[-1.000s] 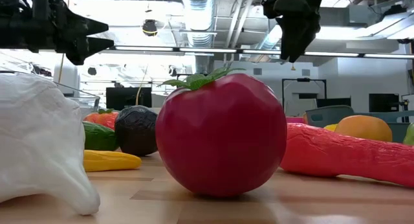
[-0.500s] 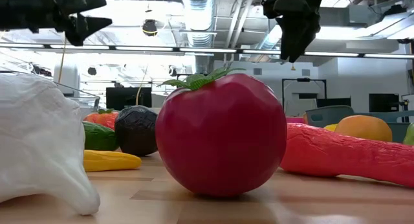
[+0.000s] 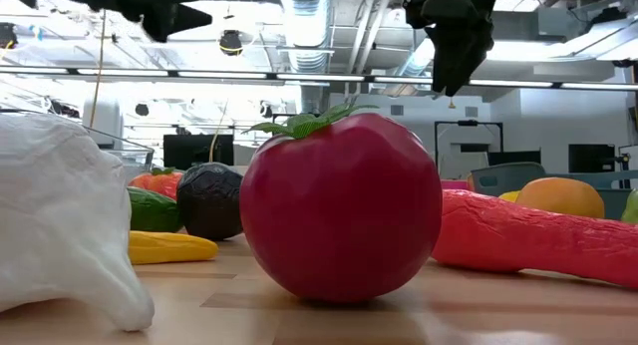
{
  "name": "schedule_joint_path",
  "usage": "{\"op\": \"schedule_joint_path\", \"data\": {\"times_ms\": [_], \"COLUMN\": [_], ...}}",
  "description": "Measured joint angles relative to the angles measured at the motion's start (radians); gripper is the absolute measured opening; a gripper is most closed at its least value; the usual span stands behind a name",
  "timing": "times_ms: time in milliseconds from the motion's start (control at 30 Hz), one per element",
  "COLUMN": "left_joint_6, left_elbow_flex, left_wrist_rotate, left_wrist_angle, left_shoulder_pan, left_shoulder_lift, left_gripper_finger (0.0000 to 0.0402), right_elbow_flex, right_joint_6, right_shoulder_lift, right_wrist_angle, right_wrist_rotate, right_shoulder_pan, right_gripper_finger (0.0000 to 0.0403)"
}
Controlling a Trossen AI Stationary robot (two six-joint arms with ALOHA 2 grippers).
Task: Sort produce into baskets
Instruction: Put the plum into the blue bin
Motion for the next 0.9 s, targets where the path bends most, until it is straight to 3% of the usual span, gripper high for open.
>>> {"op": "schedule_joint_path", "data": {"times_ms": [233,567,900], "left_joint_6": [0.056,0.179,0.124], "left_elbow_flex": [0.16,0.279,0.325], "left_wrist_rotate": [0.147,0.148,0.139], "left_wrist_angle": [-0.154,-0.236,-0.232], "left_shoulder_pan": [-0.016,-0.157,-0.253], "left_shoulder_lift": [0.256,0.548,0.719], "left_gripper_finger": [0.0297,0.0297,0.0297], "right_elbow_flex": [0.0,0.0,0.0], "right_joint_6": [0.0,0.001,0.001], "right_shoulder_lift": [0.0,0.0,0.0], "right_wrist_angle": [0.0,-0.001,-0.001], "right_wrist_rotate": [0.0,0.0,0.0], "right_shoulder_pan": [0.0,0.0,0.0], "right_gripper_finger": [0.0337,0.0337,0.0337]}}
